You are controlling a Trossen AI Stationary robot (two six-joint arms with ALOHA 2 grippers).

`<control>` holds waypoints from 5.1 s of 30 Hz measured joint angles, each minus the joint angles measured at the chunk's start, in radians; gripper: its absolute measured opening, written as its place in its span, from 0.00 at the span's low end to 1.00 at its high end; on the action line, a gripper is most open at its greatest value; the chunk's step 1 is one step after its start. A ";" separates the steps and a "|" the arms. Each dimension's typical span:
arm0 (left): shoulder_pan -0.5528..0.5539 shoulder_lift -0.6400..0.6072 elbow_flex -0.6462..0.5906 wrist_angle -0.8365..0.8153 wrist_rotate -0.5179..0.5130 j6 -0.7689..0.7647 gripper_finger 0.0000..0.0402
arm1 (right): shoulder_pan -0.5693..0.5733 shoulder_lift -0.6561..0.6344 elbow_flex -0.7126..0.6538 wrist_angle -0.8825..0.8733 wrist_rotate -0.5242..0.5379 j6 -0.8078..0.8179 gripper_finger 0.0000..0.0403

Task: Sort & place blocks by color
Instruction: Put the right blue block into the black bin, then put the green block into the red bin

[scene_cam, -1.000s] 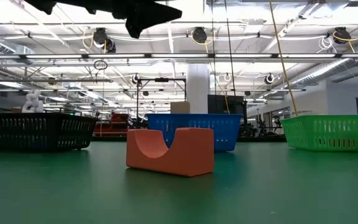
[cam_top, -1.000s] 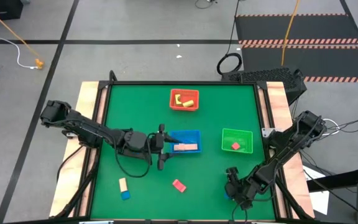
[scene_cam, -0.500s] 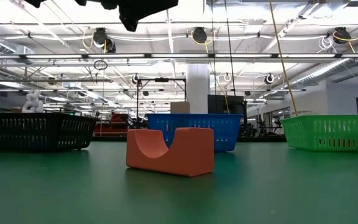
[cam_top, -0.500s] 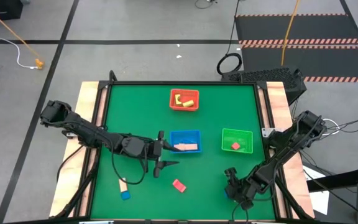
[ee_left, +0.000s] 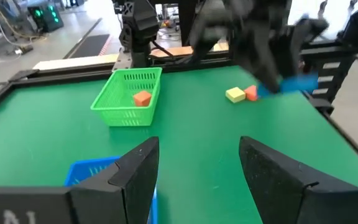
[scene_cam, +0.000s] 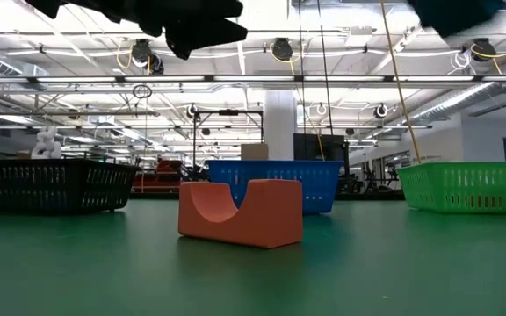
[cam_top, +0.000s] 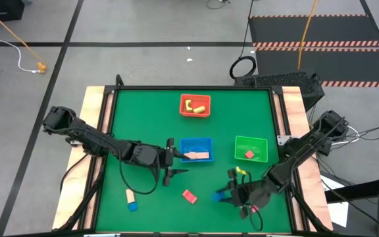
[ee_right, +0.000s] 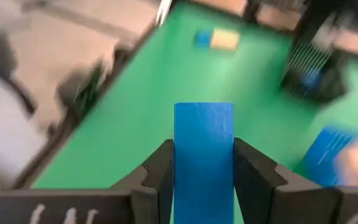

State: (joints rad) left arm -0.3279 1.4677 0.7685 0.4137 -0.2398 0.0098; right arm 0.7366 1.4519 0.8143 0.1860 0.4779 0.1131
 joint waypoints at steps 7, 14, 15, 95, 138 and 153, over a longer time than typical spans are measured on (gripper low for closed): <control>0.000 0.000 0.000 0.029 -0.054 0.116 0.56 | -0.103 -0.010 0.000 0.393 0.019 -0.215 0.27; -0.020 0.000 0.000 0.165 -0.076 0.236 0.56 | -0.215 -0.010 0.000 0.427 0.019 -0.230 0.27; -0.023 0.000 0.000 0.179 -0.074 0.251 0.56 | -0.229 -0.010 0.001 0.427 0.019 -0.231 0.27; 0.089 -0.179 0.001 -0.740 -0.183 -0.519 0.33 | -0.251 -0.299 0.001 -0.697 -0.383 0.959 0.74; -0.029 -0.177 0.001 -1.226 -0.143 -1.137 0.73 | 0.025 -0.040 0.001 -0.790 -0.536 1.867 0.74; -0.034 -0.177 0.001 -1.223 -0.154 -1.119 0.57 | 0.030 0.094 0.004 -0.751 -0.640 1.767 0.63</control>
State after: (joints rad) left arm -0.3622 1.2911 0.7696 -0.8097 -0.3935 -1.1093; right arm 0.7671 1.5455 0.8187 -0.5650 -0.1618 1.8799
